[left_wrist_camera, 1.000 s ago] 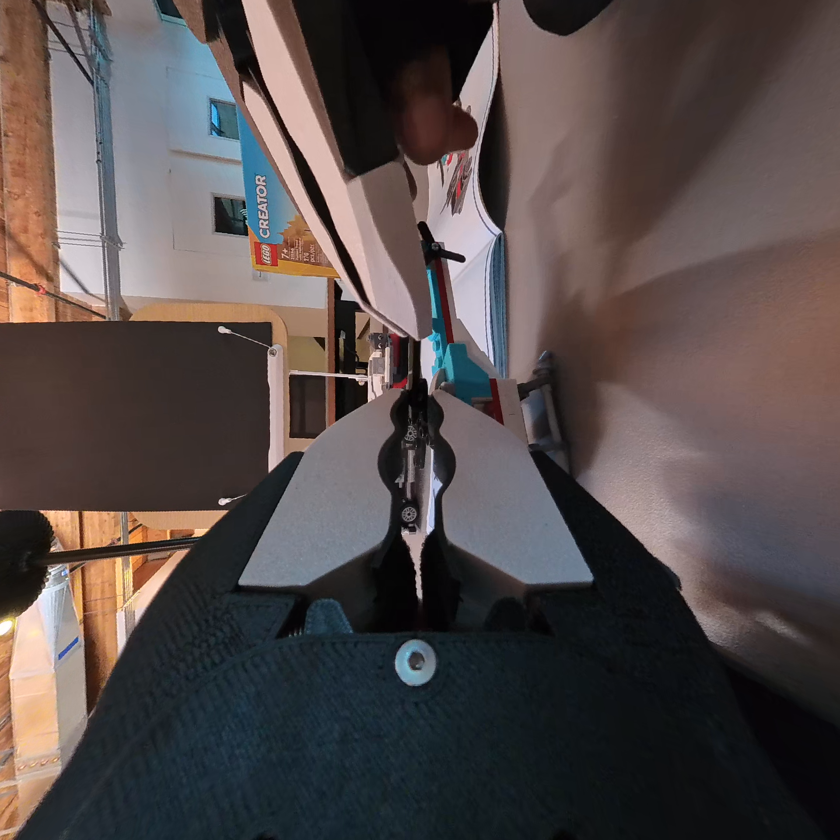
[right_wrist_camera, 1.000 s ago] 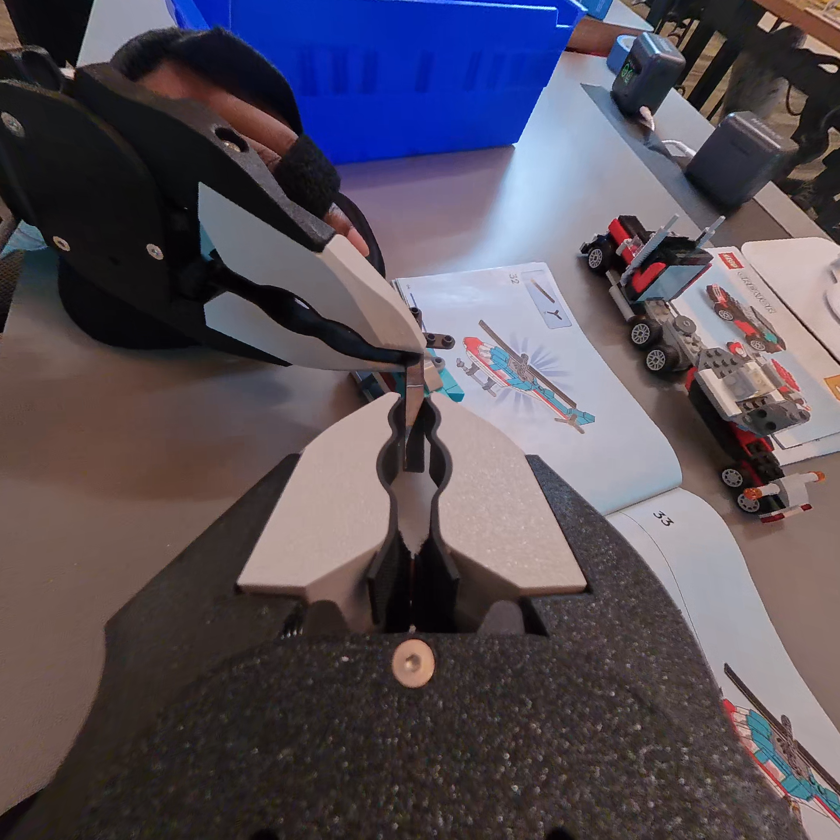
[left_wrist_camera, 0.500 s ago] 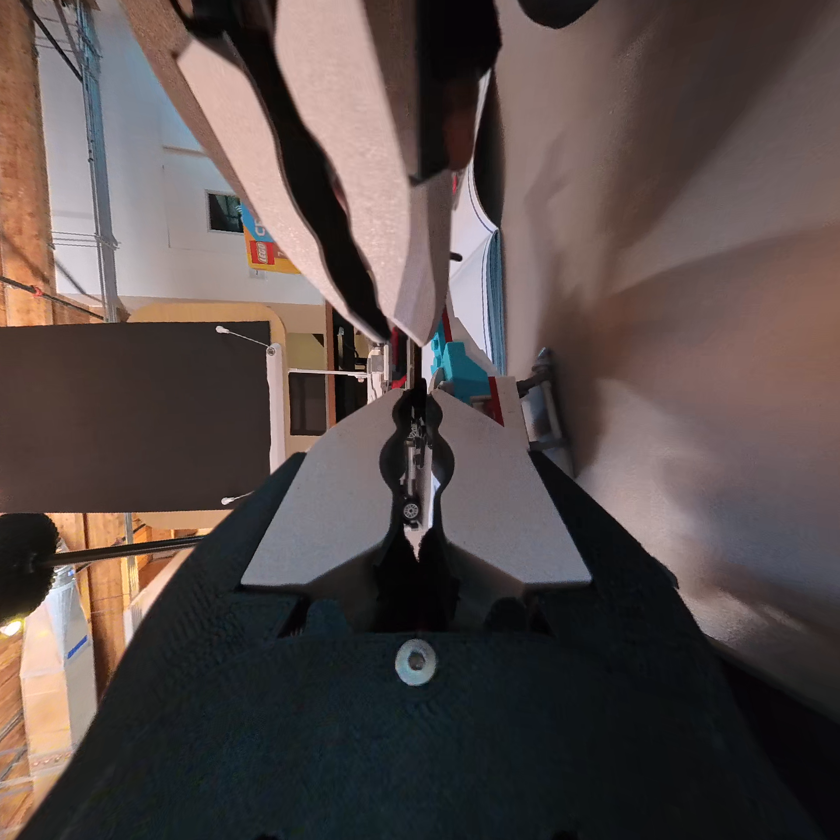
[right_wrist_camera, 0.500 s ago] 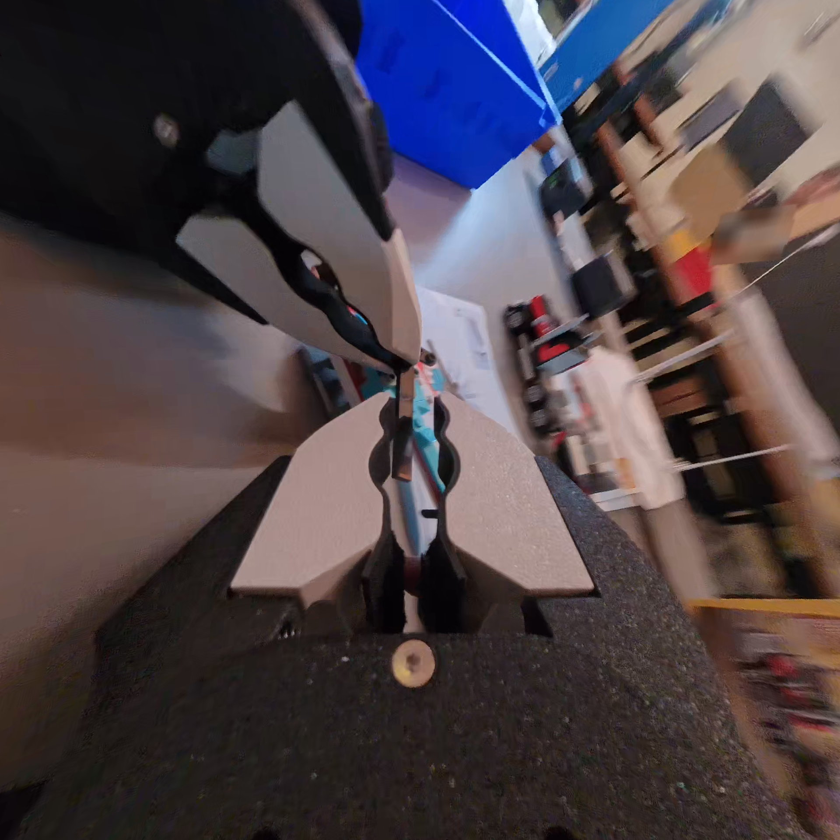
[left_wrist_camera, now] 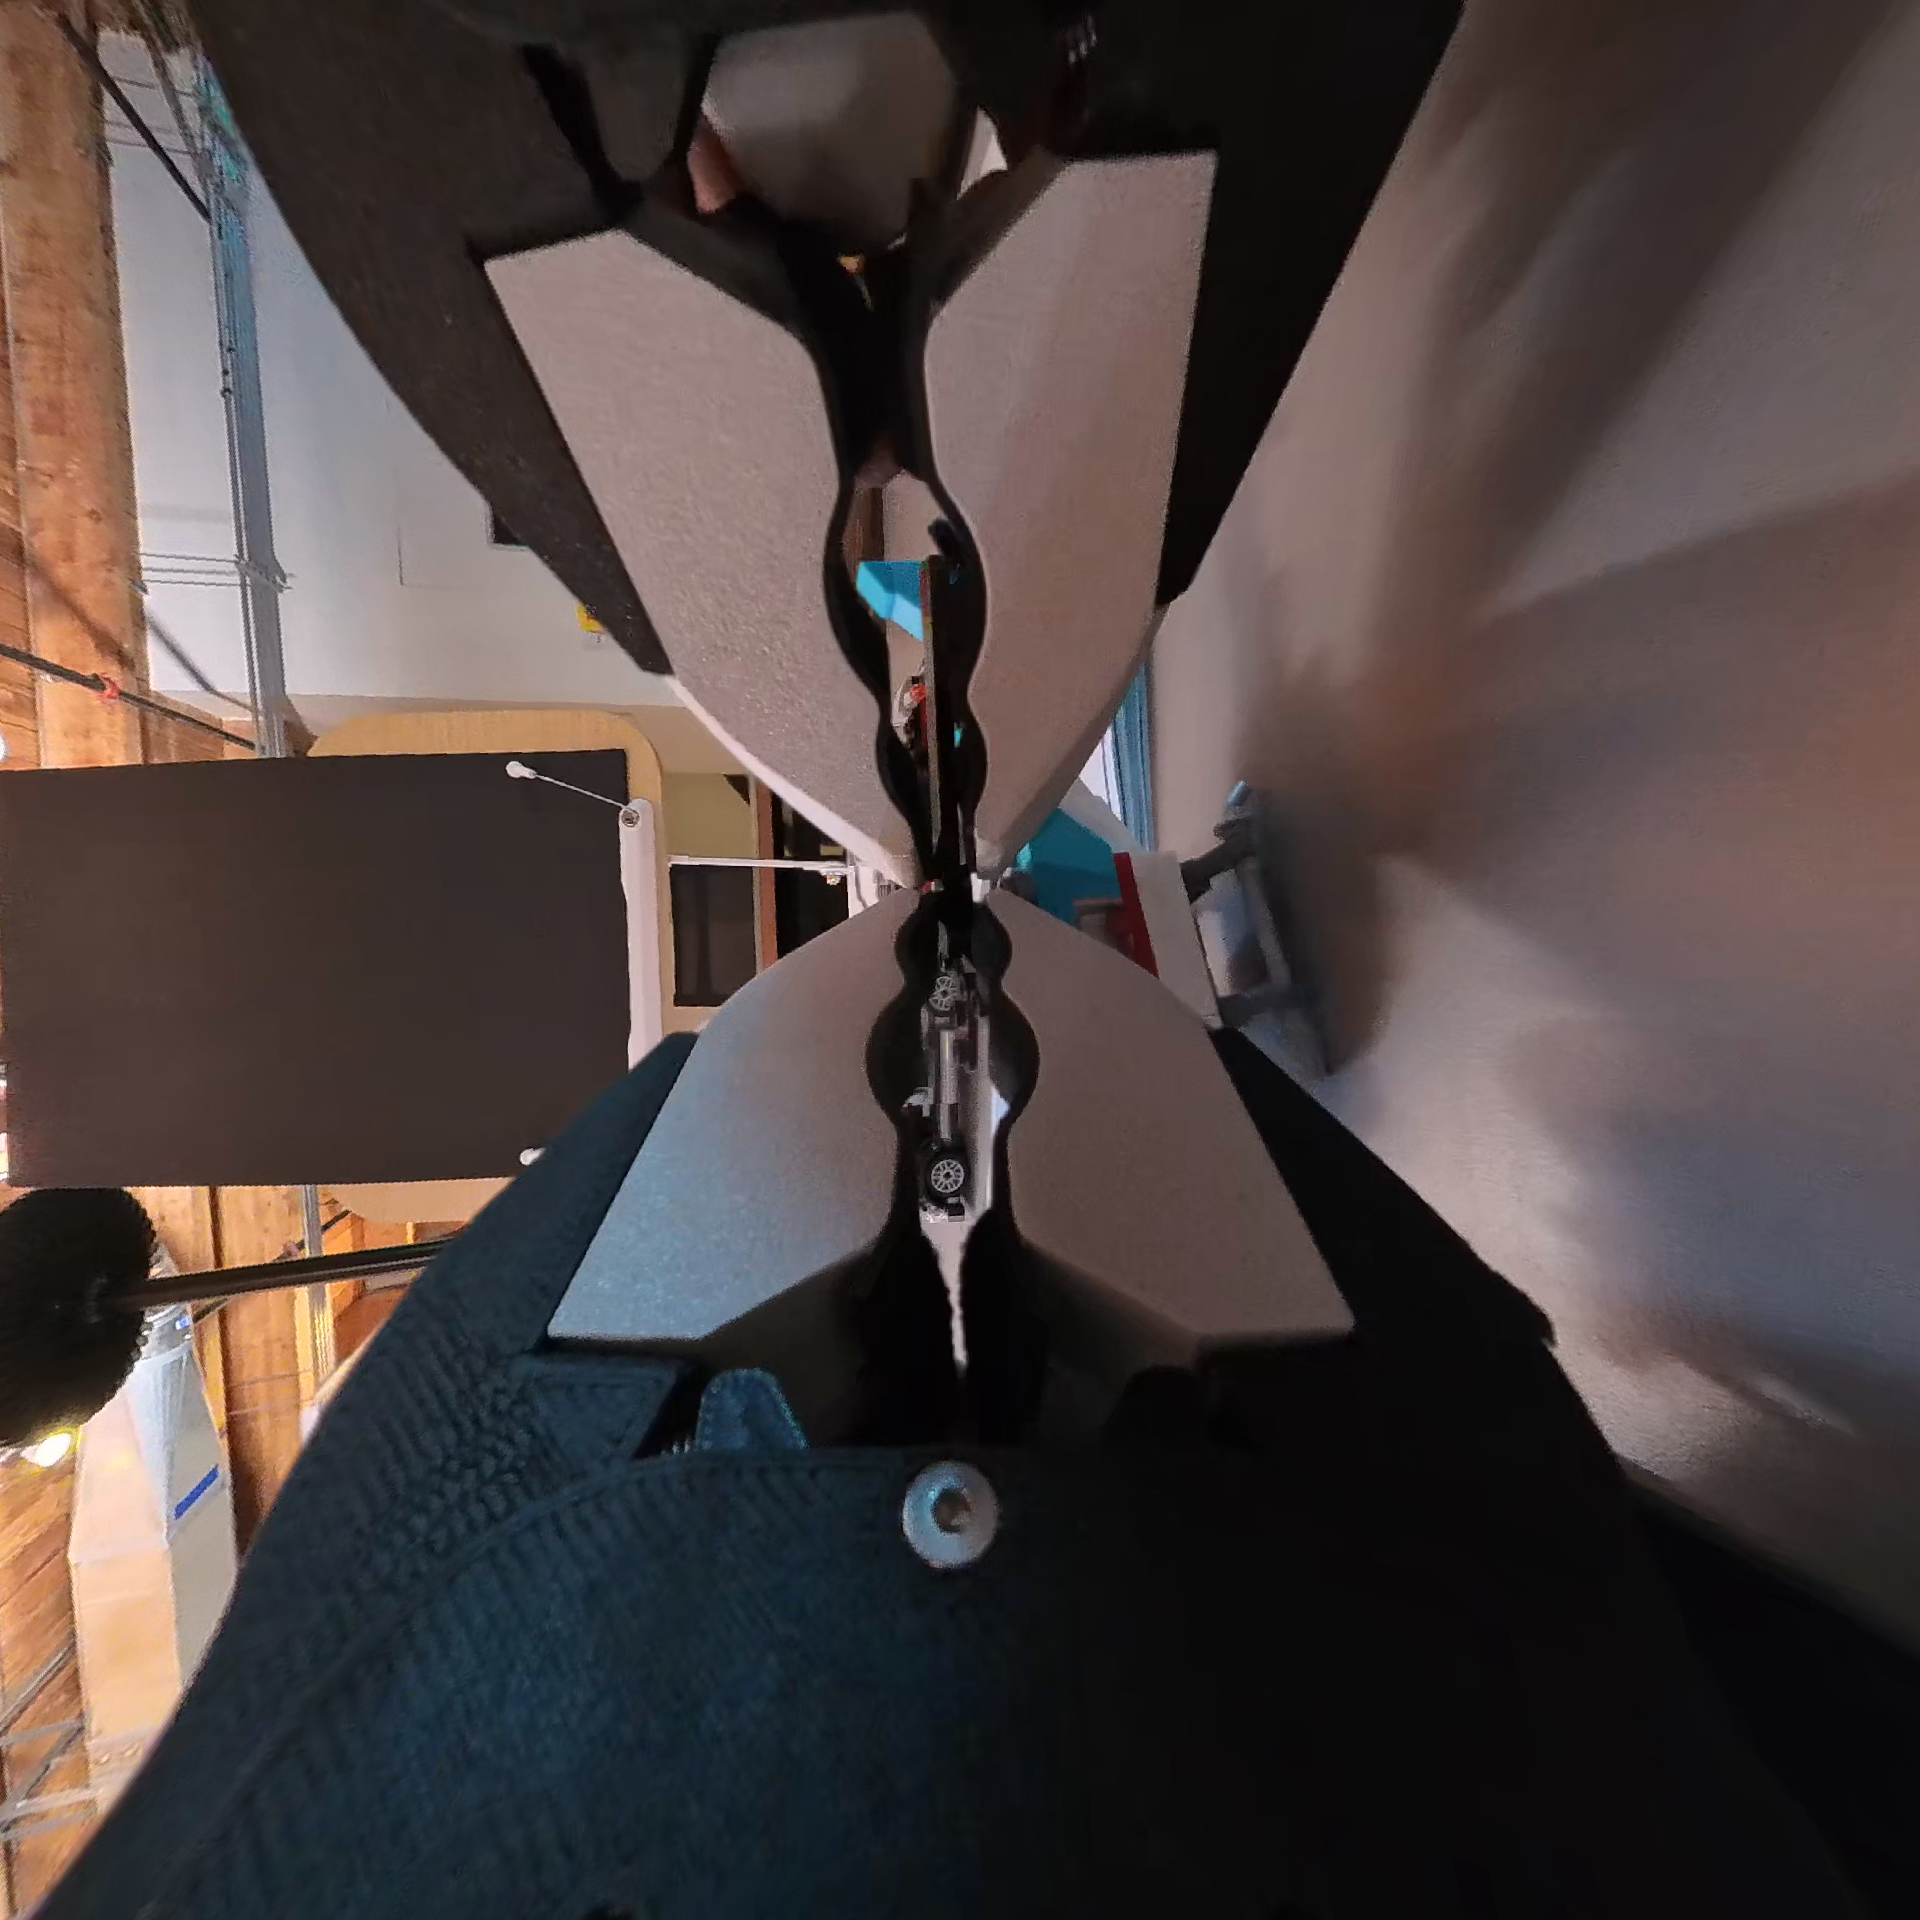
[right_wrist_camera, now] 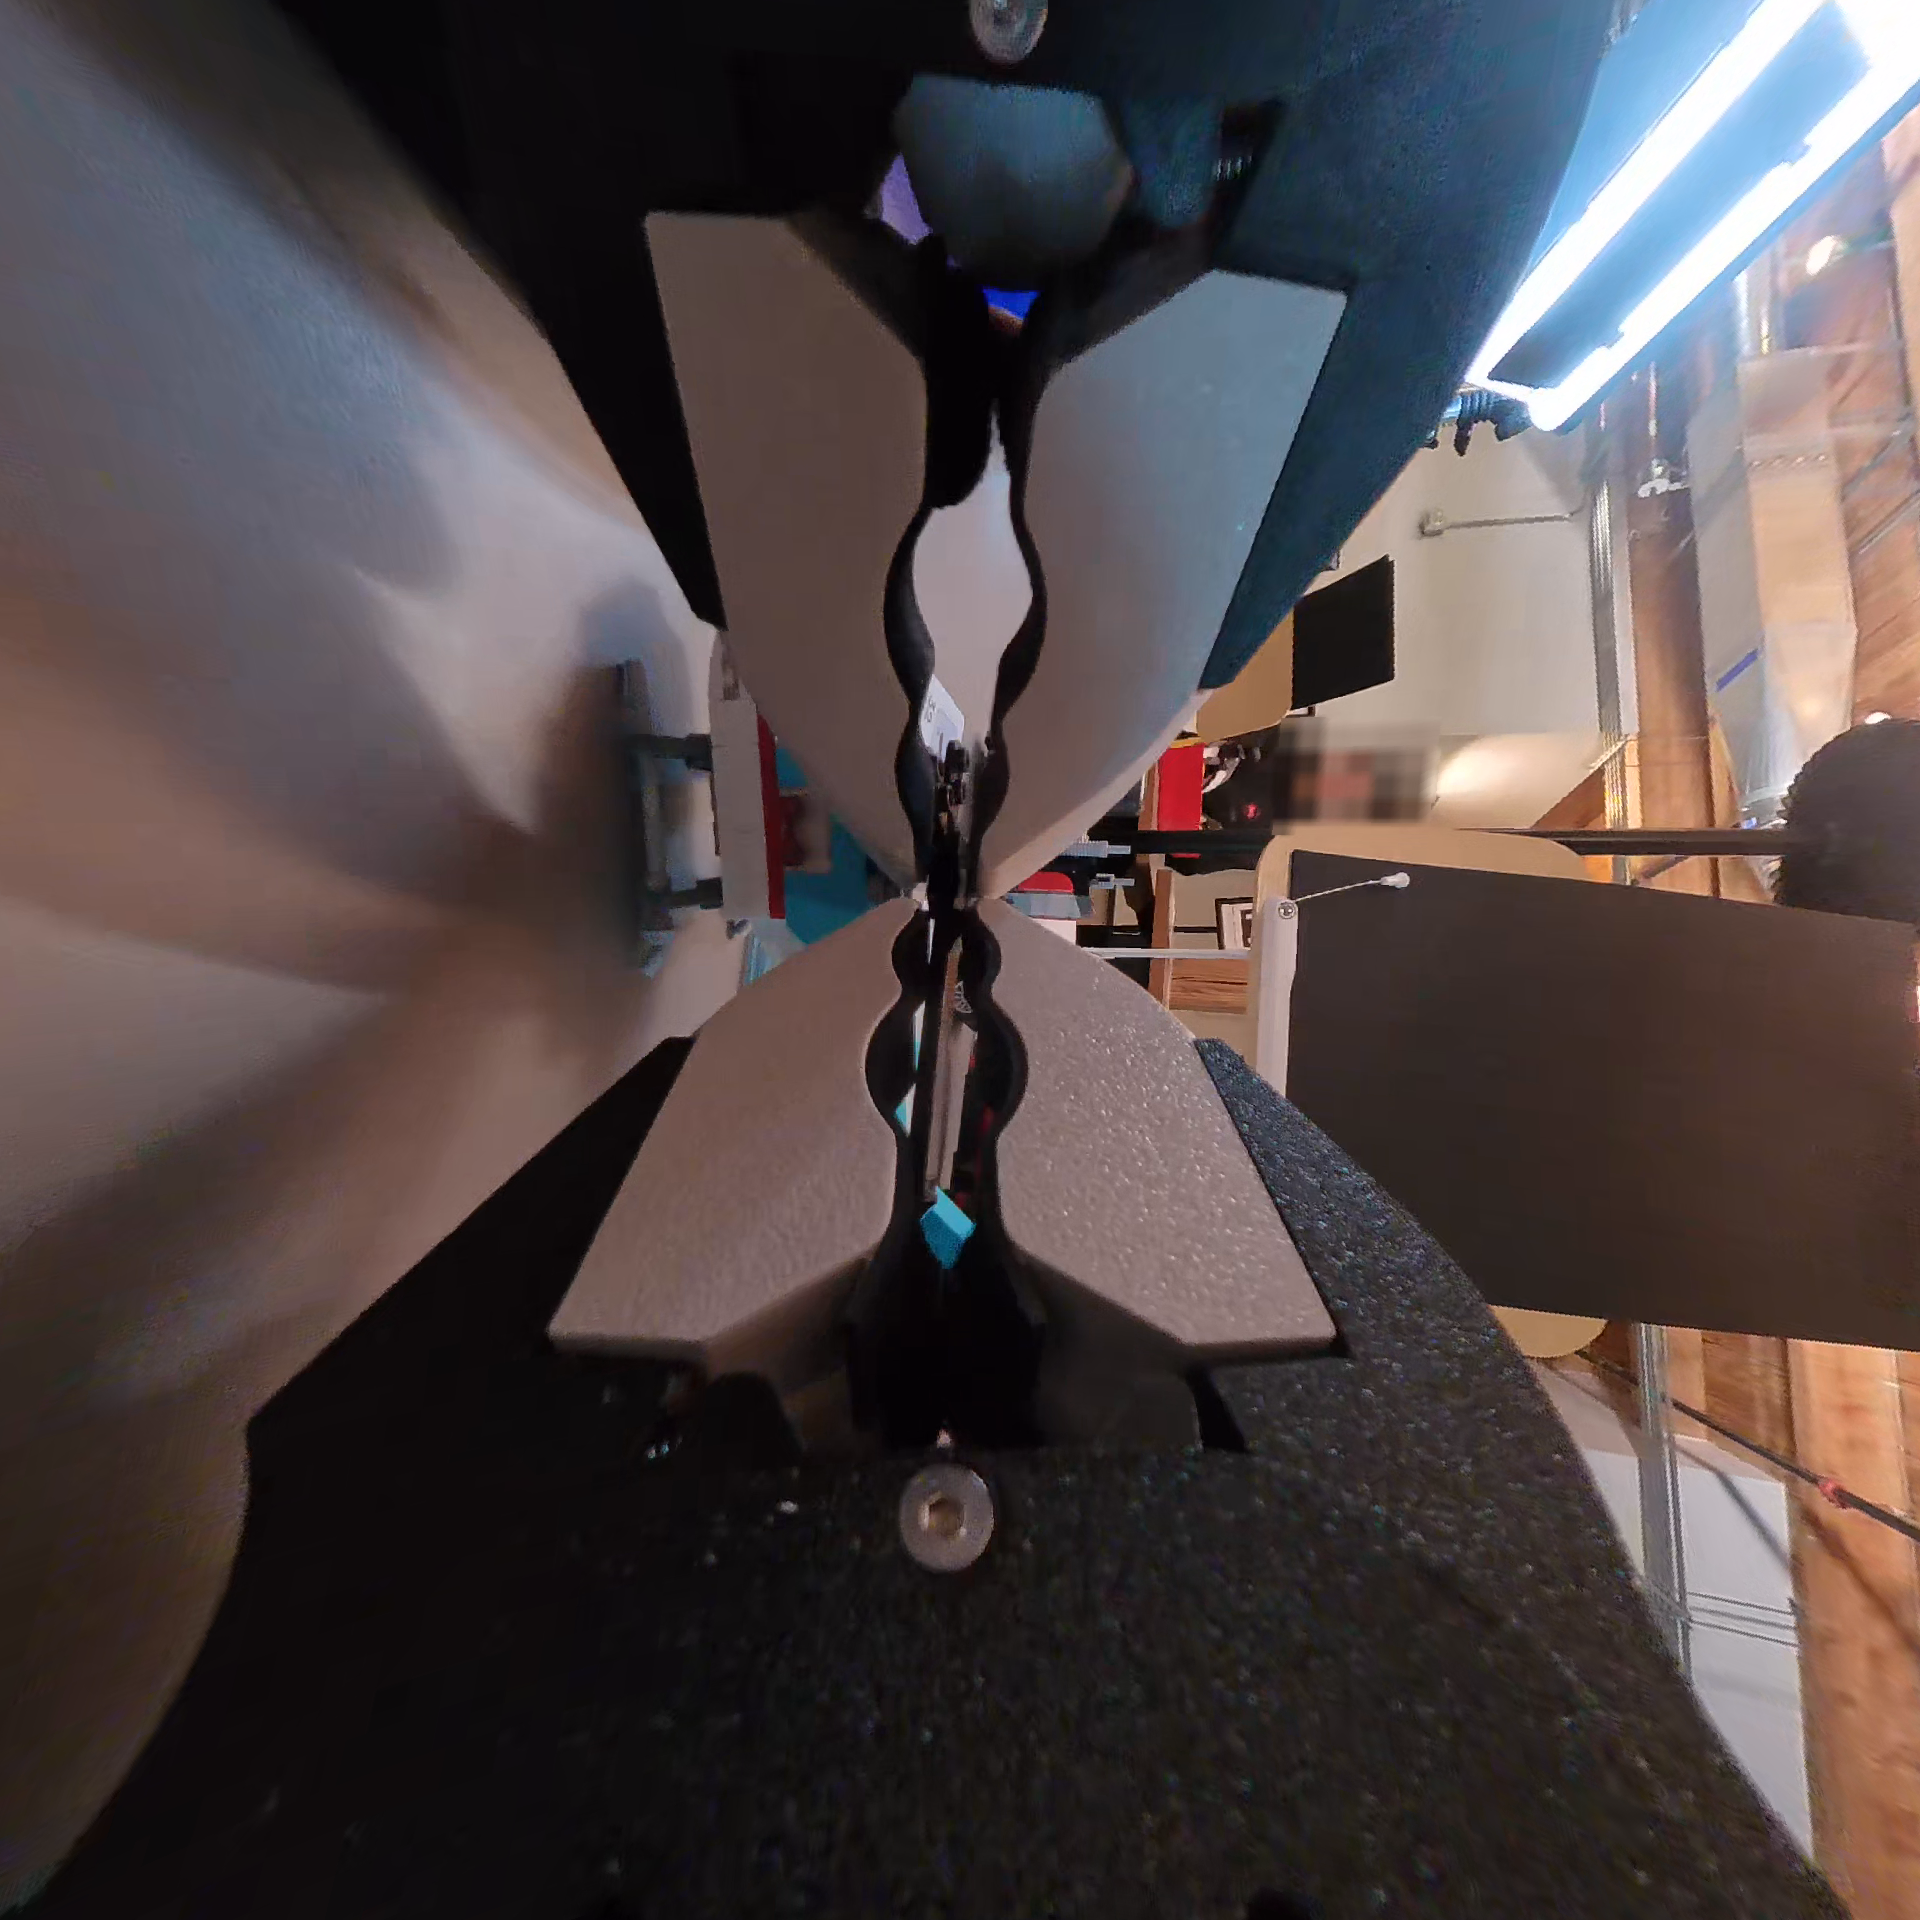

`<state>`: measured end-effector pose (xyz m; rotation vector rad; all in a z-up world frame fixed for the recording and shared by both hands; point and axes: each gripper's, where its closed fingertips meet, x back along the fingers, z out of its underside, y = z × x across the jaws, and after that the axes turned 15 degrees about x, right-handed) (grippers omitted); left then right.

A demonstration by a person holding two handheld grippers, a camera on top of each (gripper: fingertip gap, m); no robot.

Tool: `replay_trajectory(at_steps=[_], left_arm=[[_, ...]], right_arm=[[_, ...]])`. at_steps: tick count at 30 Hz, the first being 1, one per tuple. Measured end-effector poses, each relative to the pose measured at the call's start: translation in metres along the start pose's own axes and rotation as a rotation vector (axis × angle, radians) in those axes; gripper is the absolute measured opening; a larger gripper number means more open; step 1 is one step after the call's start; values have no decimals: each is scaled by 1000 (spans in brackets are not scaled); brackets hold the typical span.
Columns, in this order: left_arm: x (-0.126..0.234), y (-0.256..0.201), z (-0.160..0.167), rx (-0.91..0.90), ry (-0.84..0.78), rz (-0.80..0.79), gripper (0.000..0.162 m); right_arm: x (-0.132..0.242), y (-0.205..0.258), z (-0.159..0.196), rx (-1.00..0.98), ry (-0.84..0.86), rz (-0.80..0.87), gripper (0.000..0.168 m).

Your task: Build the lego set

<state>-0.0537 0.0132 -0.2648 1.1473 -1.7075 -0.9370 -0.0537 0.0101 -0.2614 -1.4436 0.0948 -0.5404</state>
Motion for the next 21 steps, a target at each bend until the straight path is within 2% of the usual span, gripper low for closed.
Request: replay_trajectory(at_steps=[2, 4, 7, 15, 21], left_arm=[[3, 5, -1, 17, -17, -21, 21], [7, 7, 0, 83, -28, -9, 29], [15, 7, 1, 213, -59, 22, 32], [11, -2, 10, 630, -91, 246, 42], [7, -11, 14, 690, -64, 331, 42]], right_arm=[[0, 0, 2, -13, 3, -2, 6], [0, 1, 4, -18, 2, -1, 6], [2, 1, 5, -13, 0, 9, 10], [3, 1, -1, 23, -2, 17, 15], [-2, -1, -2, 49, 23, 24, 11]])
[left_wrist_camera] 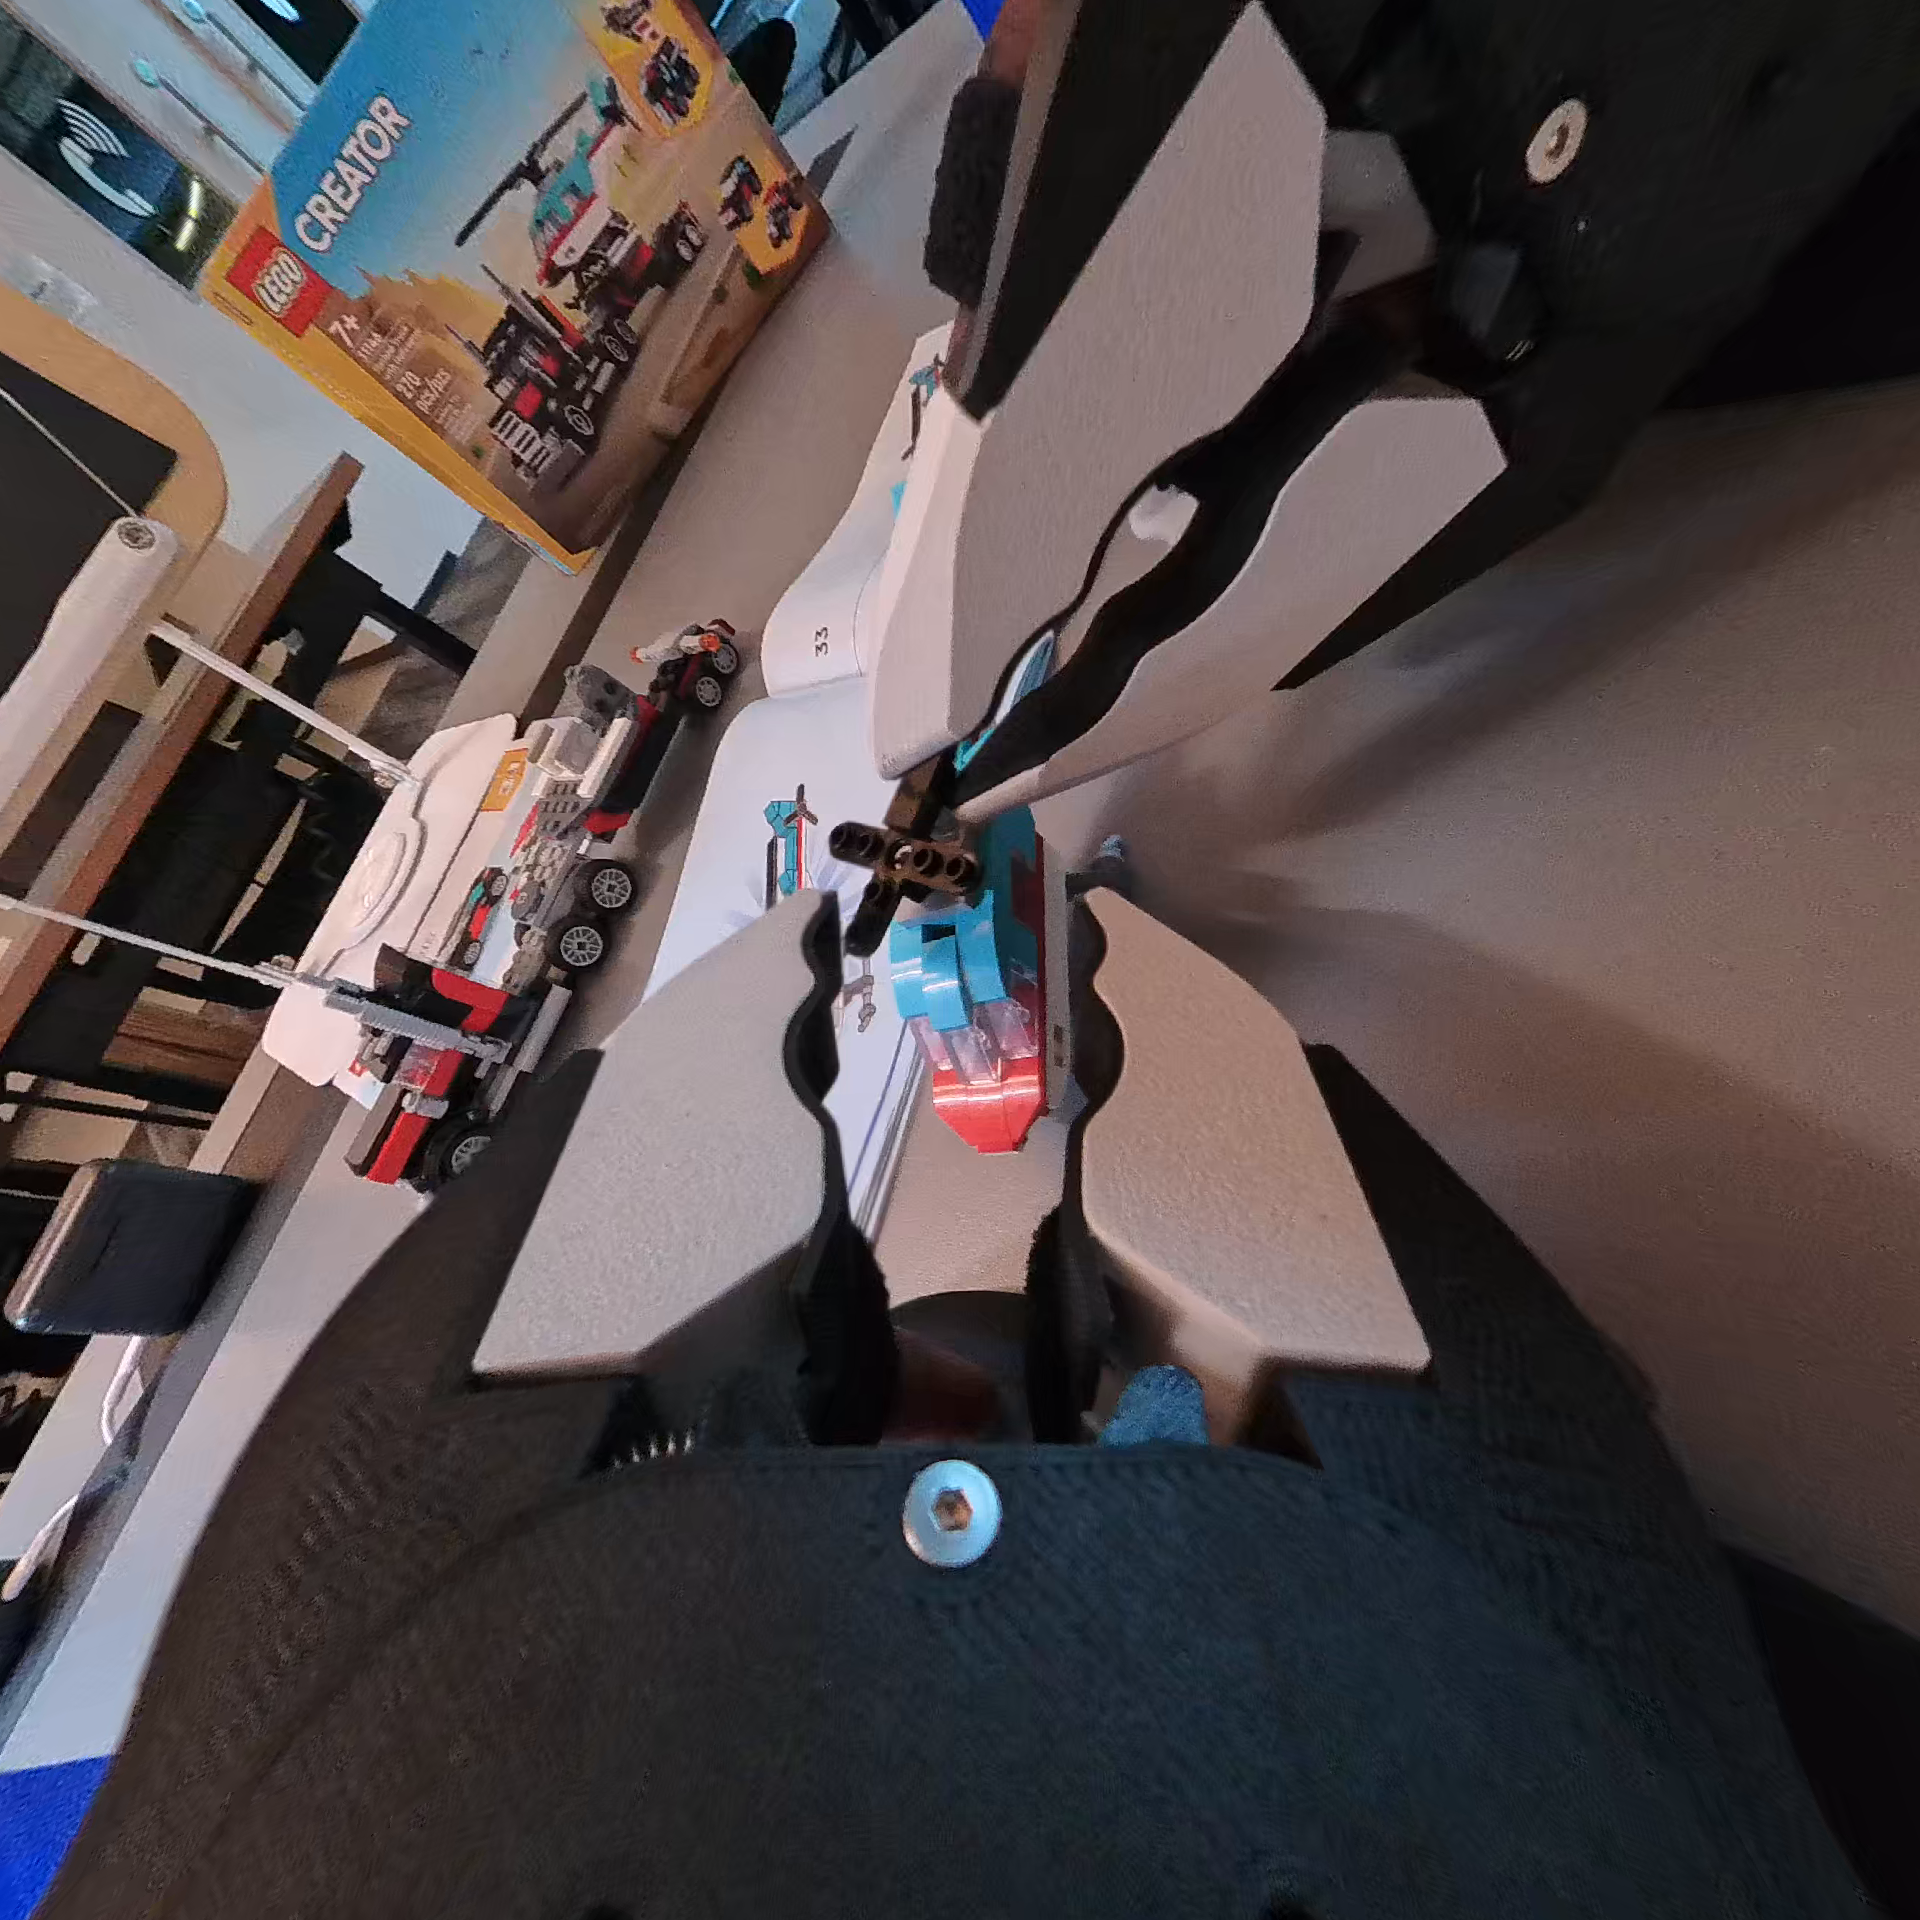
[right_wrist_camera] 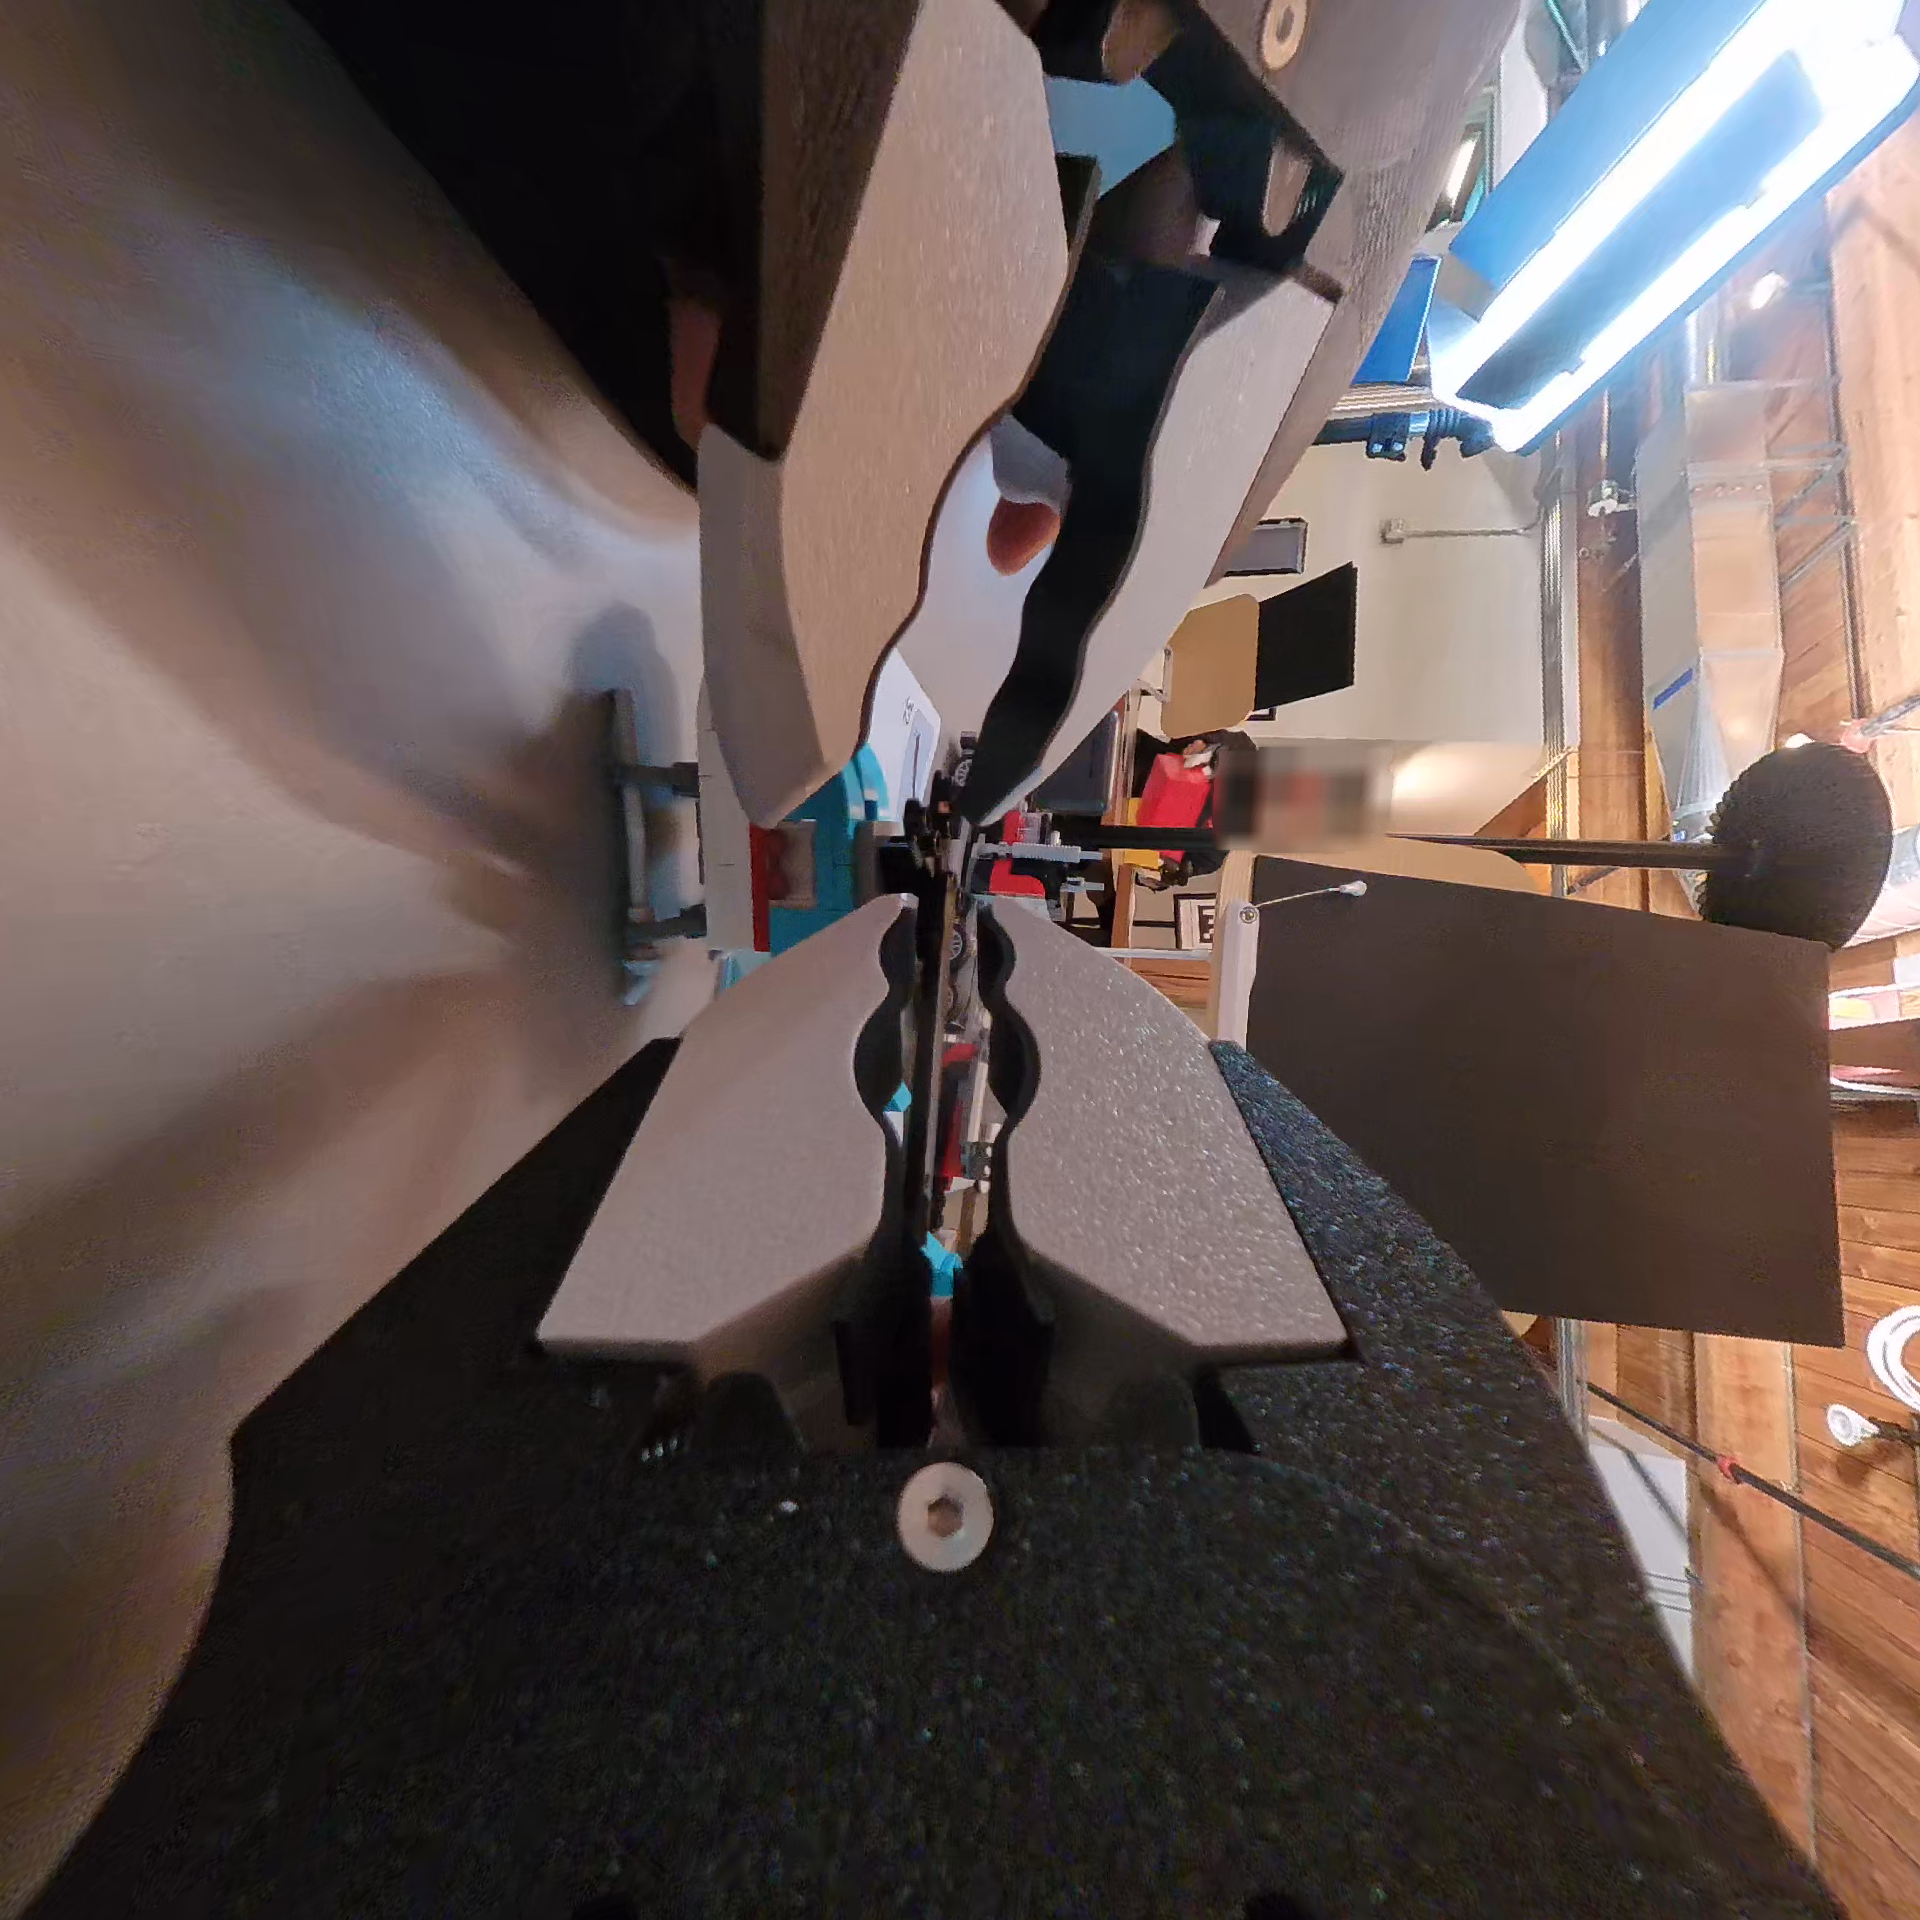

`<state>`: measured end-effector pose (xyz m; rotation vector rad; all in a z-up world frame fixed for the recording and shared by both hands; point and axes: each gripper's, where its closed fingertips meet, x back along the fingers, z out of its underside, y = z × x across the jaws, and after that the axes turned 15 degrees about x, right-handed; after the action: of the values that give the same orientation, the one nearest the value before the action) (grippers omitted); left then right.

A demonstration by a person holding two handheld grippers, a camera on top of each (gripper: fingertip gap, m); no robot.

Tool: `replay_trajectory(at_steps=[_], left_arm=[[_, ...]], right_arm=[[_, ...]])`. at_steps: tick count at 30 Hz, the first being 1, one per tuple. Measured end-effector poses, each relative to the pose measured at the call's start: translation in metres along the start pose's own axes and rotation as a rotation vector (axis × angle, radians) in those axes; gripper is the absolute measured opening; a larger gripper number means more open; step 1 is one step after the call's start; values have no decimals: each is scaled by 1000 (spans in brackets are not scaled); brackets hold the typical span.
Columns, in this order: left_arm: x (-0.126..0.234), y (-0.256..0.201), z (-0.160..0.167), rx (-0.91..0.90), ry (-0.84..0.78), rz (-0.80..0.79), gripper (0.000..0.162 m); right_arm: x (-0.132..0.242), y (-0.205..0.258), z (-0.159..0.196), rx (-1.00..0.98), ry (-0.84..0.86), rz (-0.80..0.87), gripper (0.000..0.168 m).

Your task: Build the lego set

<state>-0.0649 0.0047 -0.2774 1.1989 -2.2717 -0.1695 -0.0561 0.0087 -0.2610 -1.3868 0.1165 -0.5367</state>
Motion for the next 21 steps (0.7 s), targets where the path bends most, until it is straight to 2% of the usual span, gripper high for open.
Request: replay_trajectory(at_steps=[10, 14, 18, 21], left_arm=[[1, -2, -2, -16, -24, 10, 35], [4, 0, -6, -3, -60, 0, 36], [5, 3, -7, 93, -69, 46, 41], [-1, -1, 1, 172, 3, 137, 50]], right_arm=[[-2, 4, -1, -42, -12, -59, 7], [0, 1, 1, -86, -22, -58, 12], [-1, 3, 1, -178, -41, -112, 13], [-2, 4, 1, -227, -47, -157, 12]])
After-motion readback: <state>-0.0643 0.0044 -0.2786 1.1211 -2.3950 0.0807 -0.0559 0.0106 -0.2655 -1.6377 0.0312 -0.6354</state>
